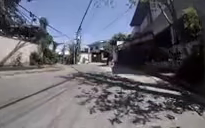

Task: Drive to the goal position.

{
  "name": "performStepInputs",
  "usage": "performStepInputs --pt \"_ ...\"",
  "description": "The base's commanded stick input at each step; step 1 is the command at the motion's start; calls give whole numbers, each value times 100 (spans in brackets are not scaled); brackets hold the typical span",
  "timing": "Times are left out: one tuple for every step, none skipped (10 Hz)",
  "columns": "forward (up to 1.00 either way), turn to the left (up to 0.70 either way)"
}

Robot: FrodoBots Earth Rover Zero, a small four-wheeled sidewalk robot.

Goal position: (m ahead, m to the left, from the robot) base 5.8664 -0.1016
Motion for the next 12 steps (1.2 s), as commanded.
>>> performStepInputs --pt "100 0" --pt "100 0" --pt "100 0" --pt "100 0" --pt "100 0" --pt "100 0" --pt "100 -3" --pt "100 -8" --pt "100 -13" --pt "100 -18" --pt "100 -24" --pt "100 -29"
